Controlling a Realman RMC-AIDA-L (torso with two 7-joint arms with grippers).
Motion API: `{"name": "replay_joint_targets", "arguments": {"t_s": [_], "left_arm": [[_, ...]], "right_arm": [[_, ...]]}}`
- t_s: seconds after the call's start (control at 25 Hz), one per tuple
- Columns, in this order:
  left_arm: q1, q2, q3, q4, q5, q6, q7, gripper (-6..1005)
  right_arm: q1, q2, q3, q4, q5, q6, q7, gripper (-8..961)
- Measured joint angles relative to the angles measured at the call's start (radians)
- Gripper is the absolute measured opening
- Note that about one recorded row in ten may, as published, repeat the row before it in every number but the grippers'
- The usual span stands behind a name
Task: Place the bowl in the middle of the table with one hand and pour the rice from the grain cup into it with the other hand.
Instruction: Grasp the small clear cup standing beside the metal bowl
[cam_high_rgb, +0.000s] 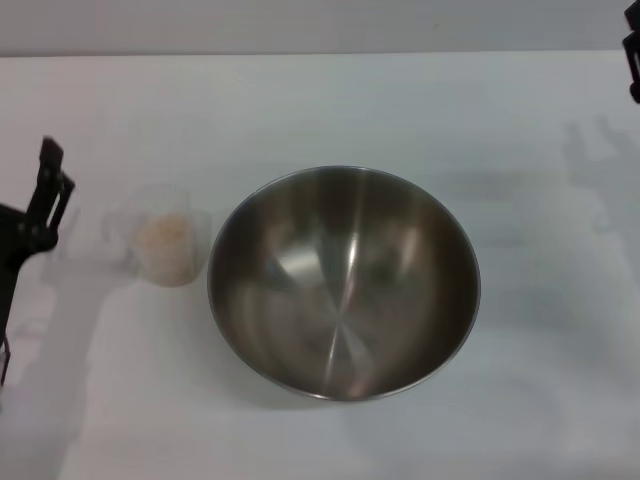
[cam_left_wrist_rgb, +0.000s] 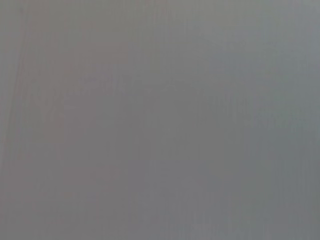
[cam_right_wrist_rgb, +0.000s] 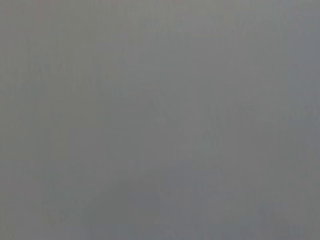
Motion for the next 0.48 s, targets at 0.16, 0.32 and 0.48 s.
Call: {"name": "replay_joint_targets", "arguments": {"t_s": [0.16, 0.32, 0.48], "left_arm": [[0.04, -0.002, 0.02, -0.004, -0.001, -0.016, 0.001, 828], [0.064, -0.005, 0.032, -0.013, -0.002, -0.059, 0.002, 828], [0.082, -0.006, 0.042, -0.018, -0.004, -0.095, 0.003, 829]], "right_arm": [[0.01, -0.002, -0.003, 0.001, -0.002, 0.028, -0.001, 433], [0.022, -0.005, -0.009, 0.003, -0.011, 0.061, -0.001, 432], [0.025, -0.005, -0.01, 0.004, -0.033, 0.078, -0.001, 432]]}}
